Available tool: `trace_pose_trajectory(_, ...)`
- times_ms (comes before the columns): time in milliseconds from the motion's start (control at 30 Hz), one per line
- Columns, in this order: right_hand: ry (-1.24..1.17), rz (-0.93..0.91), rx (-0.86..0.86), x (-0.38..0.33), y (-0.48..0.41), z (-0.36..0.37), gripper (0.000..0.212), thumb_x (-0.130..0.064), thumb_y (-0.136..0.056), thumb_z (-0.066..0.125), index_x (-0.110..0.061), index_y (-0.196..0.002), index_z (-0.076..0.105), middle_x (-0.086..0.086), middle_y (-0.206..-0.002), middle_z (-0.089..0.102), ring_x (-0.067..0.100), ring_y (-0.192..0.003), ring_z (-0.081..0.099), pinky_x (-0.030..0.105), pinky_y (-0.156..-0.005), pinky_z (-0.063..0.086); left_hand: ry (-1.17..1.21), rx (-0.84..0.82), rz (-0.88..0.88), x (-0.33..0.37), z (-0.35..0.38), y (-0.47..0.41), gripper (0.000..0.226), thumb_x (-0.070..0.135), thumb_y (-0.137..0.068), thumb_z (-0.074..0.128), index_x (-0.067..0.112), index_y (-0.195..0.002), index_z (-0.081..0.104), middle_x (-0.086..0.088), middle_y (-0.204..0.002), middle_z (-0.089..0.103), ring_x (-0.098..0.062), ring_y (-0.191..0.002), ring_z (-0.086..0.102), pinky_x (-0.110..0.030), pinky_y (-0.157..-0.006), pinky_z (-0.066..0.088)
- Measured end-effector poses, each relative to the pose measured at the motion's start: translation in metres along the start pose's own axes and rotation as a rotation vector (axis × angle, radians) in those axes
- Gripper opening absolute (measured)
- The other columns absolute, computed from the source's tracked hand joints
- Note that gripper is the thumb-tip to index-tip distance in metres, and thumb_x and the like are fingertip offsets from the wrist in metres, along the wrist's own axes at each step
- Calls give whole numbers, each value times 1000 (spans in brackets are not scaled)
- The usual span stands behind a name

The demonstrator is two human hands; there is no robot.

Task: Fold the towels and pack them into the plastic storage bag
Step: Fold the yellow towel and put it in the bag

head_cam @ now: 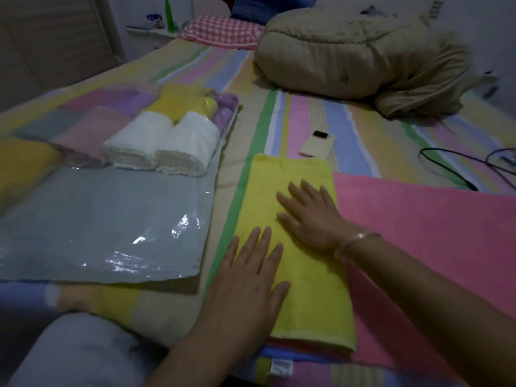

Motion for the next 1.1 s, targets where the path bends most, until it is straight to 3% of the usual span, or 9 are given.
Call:
trace_pose_trajectory(100, -168, -139, 71, 5, 74, 11, 82, -73, -83, 2, -29, -149, 25, 0, -159, 17, 20, -148, 7, 43, -119, 9, 6, -64, 91, -9, 19, 8, 61, 52, -99, 18, 18, -143, 42, -6, -153, 32, -22, -142, 28, -43, -110, 19)
trace_pose_trajectory(200, -393, -200, 230, 24, 125, 10, 53, -32, -93, 31, -21, -143, 41, 4, -152, 35, 21, -142, 28, 43, -114, 28, 154, -10, 114, -17, 18, 10, 61, 53, -98, 19, 19, -144, 40, -3, -155, 29, -18, -144, 23, -40, -115, 16)
trace_pose_trajectory(367, -234, -345, 390, 9, 160, 12, 58, -13, -83, 52, -19, -140, 46, 3, -152, 35, 21, -142, 30, 37, -113, 31, 341, 206, 62, 0, -5, 14, 43, 41, -95, 36, 19, -119, 63, 2, -134, 57, -15, -124, 51, -42, -106, 38)
trace_pose_trajectory(500, -269, -457, 431, -10, 165, 8, 46, -16, -79, 62, -19, -125, 60, -3, -143, 49, 16, -138, 36, 31, -110, 33, 333, 210, 109, 26, -15, 24, 64, 74, -83, 42, 23, -115, 64, 9, -117, 65, -8, -107, 55, -31, -97, 39)
trace_pose_trajectory(567, -402, -420, 451, -12, 166, 7, 46, -13, -78, 55, -19, -124, 60, -2, -138, 53, 14, -135, 41, 36, -107, 37, 254, 200, 112, 30, -15, 27, 72, 76, -71, 52, 22, -117, 62, 9, -112, 65, -9, -103, 55, -30, -95, 39)
trace_pose_trajectory(767, -666, -233, 563, 5, 173, -17, 42, -3, -82, 51, -15, -119, 65, -6, -123, 65, 12, -118, 58, 34, -97, 46, 365, 337, -81, 1, -40, 34, 47, 15, -58, 55, 26, -103, 60, 8, -95, 68, -15, -86, 63, -19, -74, 46)
trace_pose_trajectory(867, -759, -239, 607, 9, 188, -35, 14, -26, -88, 61, -23, -99, 68, 0, -91, 71, 11, -86, 64, 31, -74, 51, 622, 446, -56, -1, -67, 42, 21, 14, -70, 62, 25, -87, 63, 11, -80, 67, -4, -75, 63, -14, -66, 44)
trace_pose_trajectory(933, -844, -184, 632, 10, 198, -41, 31, -52, -85, 57, -23, -92, 68, 4, -76, 68, 4, -72, 57, 27, -64, 49, 798, 403, 12, 4, -76, 46, 11, 22, -75, 66, 22, -86, 66, 5, -80, 68, -8, -77, 65, -22, -69, 49)
trace_pose_trajectory(1100, -1003, 110, 499, 12, 188, -18, 32, -38, -90, 62, -13, -70, 64, -16, -62, 59, -6, -61, 47, 18, -54, 40, 876, 231, -201, -3, -43, 31, 19, 40, -75, 64, 29, -89, 70, 17, -85, 73, -1, -83, 68, -19, -70, 52)
Point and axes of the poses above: each hand's wrist, its own y-axis away from the middle knuckle, its own z-axis out of the palm, x = y × z, the point moved 4 cm from there along -y, towards the middle knuckle
